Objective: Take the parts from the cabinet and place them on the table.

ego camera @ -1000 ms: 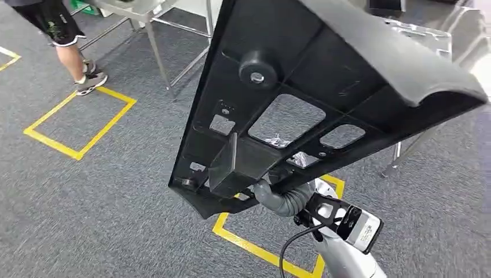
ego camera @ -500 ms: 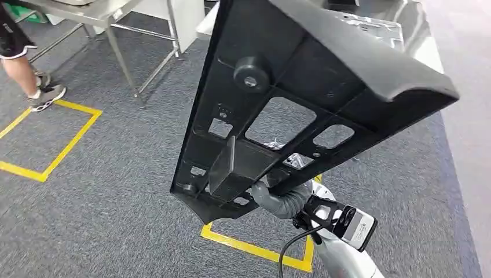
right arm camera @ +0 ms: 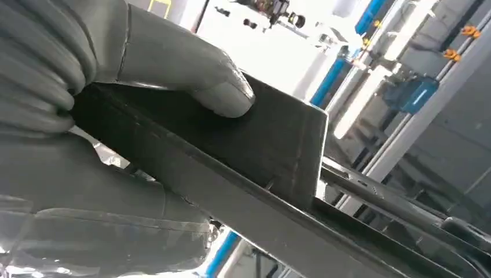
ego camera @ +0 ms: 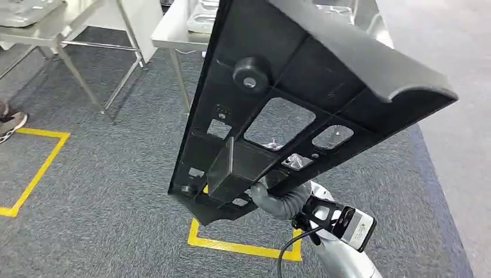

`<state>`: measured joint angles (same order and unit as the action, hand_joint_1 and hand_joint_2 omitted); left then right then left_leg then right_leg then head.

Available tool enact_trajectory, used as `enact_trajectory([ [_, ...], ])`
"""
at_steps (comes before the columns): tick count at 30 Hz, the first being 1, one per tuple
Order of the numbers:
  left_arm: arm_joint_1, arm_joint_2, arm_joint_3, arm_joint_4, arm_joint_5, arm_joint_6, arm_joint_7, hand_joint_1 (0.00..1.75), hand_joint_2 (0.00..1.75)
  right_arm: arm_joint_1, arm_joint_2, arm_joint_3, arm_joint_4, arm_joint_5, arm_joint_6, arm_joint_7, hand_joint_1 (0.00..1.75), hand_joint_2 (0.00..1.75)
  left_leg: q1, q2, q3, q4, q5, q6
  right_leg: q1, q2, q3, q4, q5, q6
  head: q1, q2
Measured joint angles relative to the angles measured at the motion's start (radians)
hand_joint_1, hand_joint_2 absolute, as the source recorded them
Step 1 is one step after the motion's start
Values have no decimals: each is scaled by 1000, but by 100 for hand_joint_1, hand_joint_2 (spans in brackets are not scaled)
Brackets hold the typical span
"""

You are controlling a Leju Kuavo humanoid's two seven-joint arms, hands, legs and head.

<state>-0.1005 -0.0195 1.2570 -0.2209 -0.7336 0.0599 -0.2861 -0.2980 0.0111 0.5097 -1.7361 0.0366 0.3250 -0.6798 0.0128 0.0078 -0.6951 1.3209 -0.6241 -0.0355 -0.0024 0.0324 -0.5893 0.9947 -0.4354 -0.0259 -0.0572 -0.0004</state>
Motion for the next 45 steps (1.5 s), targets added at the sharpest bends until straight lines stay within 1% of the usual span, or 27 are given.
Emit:
enact_trajectory([
  [2, 0, 0, 0, 0, 0, -2, 0, 0, 175, 6, 0, 0, 0, 0, 0, 0, 175, 175, 5, -1, 20, -60, 59, -2, -1, 24, 0, 5, -1, 2, 0, 0],
  [4, -1, 2, 0, 0, 0, -5, -1, 0, 175, 6, 0, 0, -1, 0, 0, 0, 175, 175, 13, -23, 104, -242, 155, -4, -4, 50, 0, 15, -6, 10, 0, 0],
  [5, -1, 2, 0, 0, 0, -6, -1, 0, 175, 8, 0, 0, -2, 0, 0, 0, 175, 175, 19, -80, 127, -286, 146, 1, -4, 60, -6, 21, -10, 16, 0, 0],
  [6, 0, 2, 0, 0, 0, -8, -1, 0, 175, 8, 0, 0, -3, 4, -1, 0, 175, 175, 18, -91, 124, -303, 145, 8, -1, 68, -14, 34, -10, 22, 0, 0],
  [9, -4, 3, 0, 0, 0, -13, 2, 0, 175, 24, 1, -2, -14, 21, -3, 1, 175, 175, 10, -69, 125, -296, 150, 29, -8, 90, -21, 20, 1, 44, 0, 0],
  [10, -5, 3, 0, 0, 0, -15, 3, 0, 175, 25, 0, -3, -16, 23, -4, 1, 175, 175, 23, -61, 129, -310, 157, 40, -6, 90, -22, 24, -3, 49, 0, 0],
  [11, -8, 3, 0, 0, 0, -16, 7, 0, 175, 25, 0, -6, -21, 24, -5, 1, 175, 175, 18, -53, 132, -314, 161, 48, -2, 35, -31, 49, -25, 51, 0, 0],
  [12, -6, 3, 0, 0, 0, -17, 8, 0, 175, 23, 1, -7, -23, 26, -5, 2, 175, 175, 16, -45, 132, -315, 162, 53, -3, 2, -61, 111, -64, 53, 0, 0],
  [14, -1, 3, 0, 0, 0, -17, 11, 0, 175, 26, 1, -8, -24, 27, -5, 2, 175, 175, 11, -29, 130, -315, 161, 55, -7, -21, -140, 275, -134, 57, 0, 0],
  [15, 1, 3, 0, 0, 0, -17, 11, 0, 175, 29, 1, -8, -24, 28, -5, 2, 175, 175, 10, -22, 128, -314, 161, 55, -9, -22, -167, 330, -148, 59, 0, 0],
  [16, 2, 3, 0, 0, 0, -17, 11, 0, 175, 31, 1, -9, -24, 28, -5, 2, 175, 175, 10, -16, 129, -314, 161, 54, -11, -22, -170, 334, -136, 60, 0, 0],
  [17, 1, 3, 0, 0, 0, -17, 11, 0, 175, 31, 1, -9, -24, 28, -5, 2, 175, 175, 10, -12, 130, -314, 161, 54, -12, -23, -146, 289, -104, 59, 0, 0],
  [19, -2, 3, 0, 0, 0, -23, 11, 0, 175, 31, 1, -10, -27, 32, -5, 3, 175, 175, 10, -8, 134, -314, 159, 50, -11, -29, -46, 107, -20, 52, 0, 0],
  [20, -4, 3, 0, 0, 0, -29, 11, 0, 175, 30, 1, -10, -34, 37, -6, 4, 175, 175, 10, -8, 136, -314, 157, 48, -9, -34, -1, 25, -7, 45, 0, 0],
  [24, -5, 3, 0, 0, 0, -40, 13, 0, 175, 35, 4, -12, -55, 50, -9, 11, 175, 175, 8, -5, 136, -319, 158, 21, 4, -30, -3, 16, -12, 30, 0, 0],
  [26, -6, 4, 0, 0, 0, -40, 13, 0, 175, 37, 6, -13, -64, 53, -10, 14, 175, 175, 9, -6, 131, -300, 142, 12, -7, -32, 8, -4, -2, 17, 0, 0],
  [27, -6, 4, 0, 0, 0, -40, 13, 0, 175, 37, 7, -13, -68, 53, -10, 14, 175, 175, 9, -6, 111, -254, 109, 11, -7, -33, 10, -4, -3, 9, 0, 0],
  [29, -5, 5, 0, 0, 0, -41, 13, 0, 175, 42, 9, -14, -69, 54, -11, 15, 175, 175, 9, -6, 32, -87, 31, 5, -5, -32, 10, -4, -5, 6, 0, 0],
  [30, -4, 5, 0, 0, 0, -41, 13, 0, 175, 47, 9, -15, -69, 55, -10, 15, 175, 175, 9, -6, -3, -20, 12, 2, -4, -32, 9, -3, -7, 4, 0, 0],
  [31, -3, 5, 0, 0, 0, -41, 13, 0, 175, 52, 9, -16, -69, 55, -10, 15, 175, 175, 9, -6, -15, 1, 17, 2, -4, -31, 9, -2, -8, 5, 0, 0],
  [33, -3, 6, 0, 0, 0, -41, 13, 0, 175, 56, 9, -18, -69, 55, -10, 14, 175, 175, 10, -6, 27, -95, 87, 3, -4, -28, 12, 2, -12, 8, 0, 0],
  [35, -4, 10, 0, 0, 0, -41, 11, 0, 175, 56, 9, -20, -69, 55, -8, 13, 175, 175, 11, -6, 115, -275, 168, 7, -4, -25, 16, 11, -21, 15, 0, 0],
  [36, -7, 10, 0, 0, 0, -41, 11, 0, 175, 56, 9, -21, -69, 55, -7, 11, 175, 175, 4, -7, 127, -303, 147, 14, 5, -25, 11, 20, -26, 24, 0, 0],
  [37, -7, 10, 0, 0, 0, -40, 10, 0, 175, 56, 9, -22, -71, 56, -6, 11, 175, 175, 5, -9, 125, -300, 151, 25, 3, -22, 9, 20, -26, 27, 0, 0],
  [41, -4, 10, -1, 0, 0, -41, 7, 0, 175, 60, 10, -27, -82, 58, -7, 11, 175, 175, 6, -8, 130, -309, 154, 49, -5, -23, 11, 31, -37, 50, 0, 0],
  [42, -6, 10, -2, 0, 0, -42, 5, 0, 175, 60, 10, -28, -86, 59, -8, 11, 175, 175, 6, -8, 133, -310, 152, 53, -4, -26, -8, 70, -60, 54, 0, 0],
  [45, -6, 10, -3, 0, 0, -43, 4, 0, 175, 68, 9, -35, -89, 62, -9, 9, 175, 175, 4, -7, 137, -310, 141, 61, -6, -26, -129, 283, -138, 61, 0, 0],
])
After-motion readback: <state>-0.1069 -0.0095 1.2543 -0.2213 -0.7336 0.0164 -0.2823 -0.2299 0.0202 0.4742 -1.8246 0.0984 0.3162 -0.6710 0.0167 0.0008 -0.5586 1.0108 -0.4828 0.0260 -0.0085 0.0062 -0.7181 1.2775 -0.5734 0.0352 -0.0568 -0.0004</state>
